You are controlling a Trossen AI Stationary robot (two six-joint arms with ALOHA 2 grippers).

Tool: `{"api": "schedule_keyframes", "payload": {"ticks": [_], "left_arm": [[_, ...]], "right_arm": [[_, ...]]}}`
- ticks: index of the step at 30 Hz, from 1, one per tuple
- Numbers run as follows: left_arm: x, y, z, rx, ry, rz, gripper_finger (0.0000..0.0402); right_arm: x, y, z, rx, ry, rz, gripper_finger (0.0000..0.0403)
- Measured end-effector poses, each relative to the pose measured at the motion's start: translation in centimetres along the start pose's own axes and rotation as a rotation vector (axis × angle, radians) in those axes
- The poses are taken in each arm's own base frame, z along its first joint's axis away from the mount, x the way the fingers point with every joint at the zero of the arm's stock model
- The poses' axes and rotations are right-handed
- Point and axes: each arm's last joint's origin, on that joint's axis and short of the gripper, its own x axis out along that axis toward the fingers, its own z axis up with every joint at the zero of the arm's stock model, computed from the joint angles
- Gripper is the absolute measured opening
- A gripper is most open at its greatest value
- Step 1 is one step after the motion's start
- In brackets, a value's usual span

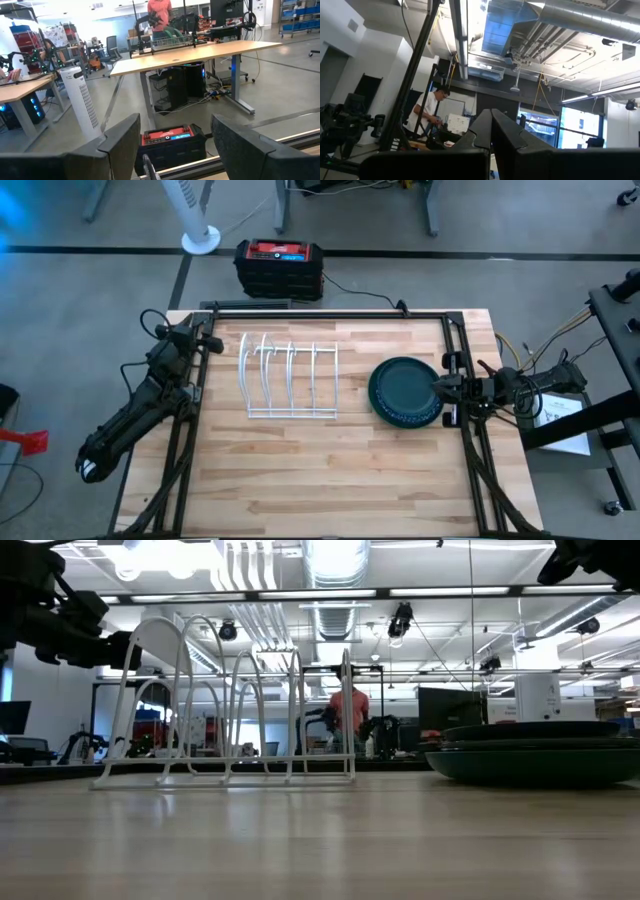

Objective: Sort dishes

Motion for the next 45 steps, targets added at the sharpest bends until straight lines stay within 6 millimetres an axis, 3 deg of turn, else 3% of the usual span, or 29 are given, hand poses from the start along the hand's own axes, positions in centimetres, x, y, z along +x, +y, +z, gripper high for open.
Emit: {"api": "schedule_keyframes", "payload": {"ticks": [20, 25, 29, 37, 41, 45], "left_arm": [[0.0, 0.0, 0.0, 0.000, 0.000, 0.000, 0.0232], [0.0, 0.0, 0.0, 0.000, 0.000, 0.000, 0.0232], [0.0, 0.0, 0.0, 0.000, 0.000, 0.000, 0.0232], [0.0, -0.1, 0.6, -0.310, -0.051, -0.076, 0.0232], [-0.2, -0.3, 1.7, -0.336, -0.129, -0.224, 0.0232], [-1.1, 0.0, 4.9, -0.336, -0.250, -0.412, 0.0232]], "right_arm": [[0.0, 0.0, 0.0, -0.001, 0.000, 0.000, 0.0000], [0.0, 0.0, 0.0, -0.174, 0.000, 0.000, 0.0000], [0.0, 0.0, 0.0, -0.181, 0.000, 0.000, 0.0000], [0.0, -0.1, 0.2, -0.150, -0.020, -0.009, 0.0000], [0.0, -0.4, 0.4, -0.138, -0.013, -0.085, 0.0000], [-0.2, -1.2, 0.2, -0.066, 0.097, -0.372, 0.0000]]}}
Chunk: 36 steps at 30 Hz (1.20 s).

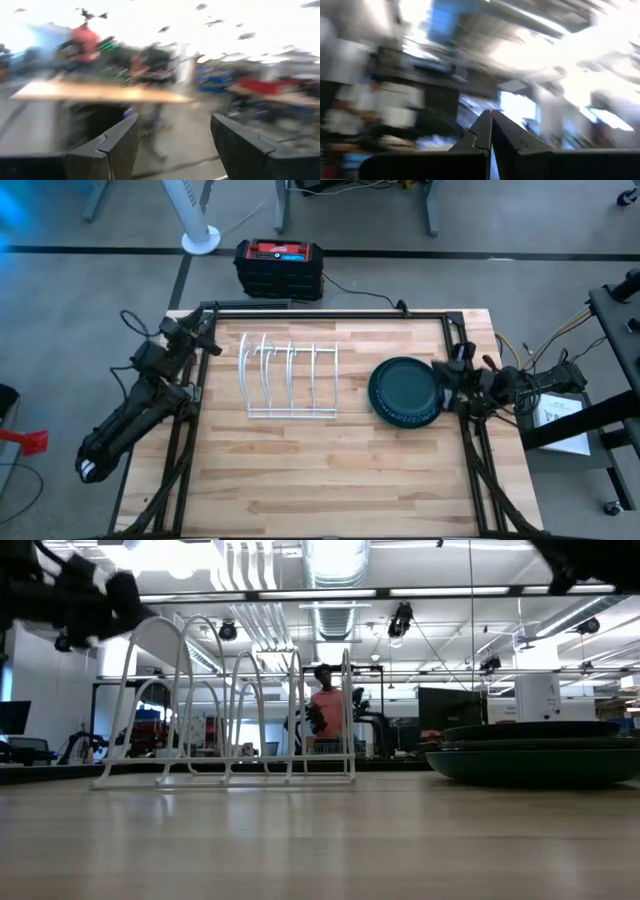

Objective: Sort dishes
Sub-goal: Put the dark blue plate into the dish rack

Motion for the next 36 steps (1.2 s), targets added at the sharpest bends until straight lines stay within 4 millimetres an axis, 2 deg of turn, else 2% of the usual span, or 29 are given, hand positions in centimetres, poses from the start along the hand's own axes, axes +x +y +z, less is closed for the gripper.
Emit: {"api": "schedule_keyframes", "payload": {"ticks": [3, 5, 9, 12, 15, 18, 22, 27, 32, 36], "left_arm": [[-0.3, -1.0, 2.9, 0.068, -0.094, -0.229, 0.0232], [-0.8, -1.6, 5.0, 0.117, -0.172, -0.381, 0.0232], [-1.7, -2.1, 8.7, 0.075, -0.273, -0.440, 0.0232], [-1.6, -2.4, 10.1, 0.062, -0.296, -0.462, 0.0232], [-0.5, -2.9, 10.4, 0.035, -0.338, -0.565, 0.0232], [1.3, -3.4, 9.9, -0.013, -0.379, -0.689, 0.0232], [3.6, -3.8, 9.2, -0.013, -0.396, -0.701, 0.0232], [6.1, -4.2, 9.1, -0.043, -0.320, -0.700, 0.0232], [8.1, -4.6, 9.6, -0.223, -0.194, -0.728, 0.0232], [10.0, -4.9, 10.1, -0.286, -0.063, -0.705, 0.0232]], "right_arm": [[0.0, -0.4, -0.3, 0.059, 0.076, -0.154, 0.0000], [-0.1, -0.5, -0.3, 0.093, 0.088, -0.185, 0.0000], [-0.1, -0.5, -0.3, 0.122, 0.085, -0.188, 0.0000], [-0.1, -0.5, -0.3, 0.104, 0.087, -0.187, 0.0000], [-0.1, -0.5, -0.4, 0.062, 0.095, -0.182, 0.0000], [-0.1, -0.4, -0.6, 0.000, 0.113, -0.165, 0.0000], [-0.1, -0.4, -0.6, -0.013, 0.113, -0.164, 0.0000], [-0.1, -0.4, -0.5, -0.014, 0.113, -0.164, 0.0000], [-0.1, -0.4, -0.6, -0.014, 0.113, -0.164, 0.0000], [-0.1, -0.4, -0.5, 0.024, 0.110, -0.166, 0.0000]]}}
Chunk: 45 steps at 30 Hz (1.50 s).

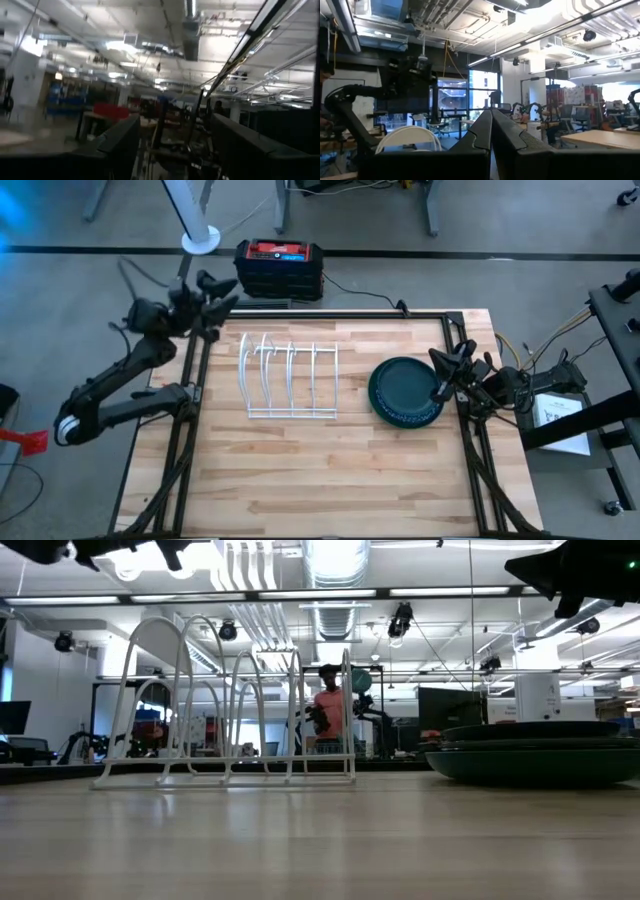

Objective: Sort dishes
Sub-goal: Put the dark blue plate into the dish rack

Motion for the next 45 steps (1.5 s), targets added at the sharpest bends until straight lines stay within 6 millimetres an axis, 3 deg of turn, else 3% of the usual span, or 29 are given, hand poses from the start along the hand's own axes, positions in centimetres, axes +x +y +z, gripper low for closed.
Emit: {"api": "schedule_keyframes", "payload": {"ticks": [5, 9, 13, 20, 26, 35, 45], "left_arm": [[2.0, 0.9, 0.6, -0.073, 0.163, 0.060, 0.0232], [3.4, 0.4, 0.3, -0.033, 0.226, 0.026, 0.0232], [4.0, -1.4, -0.2, 0.007, 0.225, -0.009, 0.0232], [3.5, -5.7, -1.4, 0.148, 0.282, 0.176, 0.0232], [3.1, -8.8, -2.8, 0.184, 0.379, 0.207, 0.0232], [3.6, -11.4, -4.8, 0.184, 0.453, 0.139, 0.0232], [4.0, -11.5, -6.2, 0.182, 0.511, 0.230, 0.0232]], "right_arm": [[0.0, 0.0, 0.0, 0.018, 0.006, -0.013, 0.0000], [0.1, -0.4, -0.1, 0.065, 0.090, -0.169, 0.0000], [0.5, -0.5, 0.0, 0.012, 0.236, -0.267, 0.0000], [0.7, -1.1, 1.8, 0.072, 0.499, -0.272, 0.0000], [0.0, -2.0, 2.6, 0.136, 0.641, -0.342, 0.0000], [0.6, -1.2, 2.2, 0.167, 0.702, -0.292, 0.0000], [1.4, 1.4, -0.1, 0.220, 0.962, -0.128, 0.0000]]}}
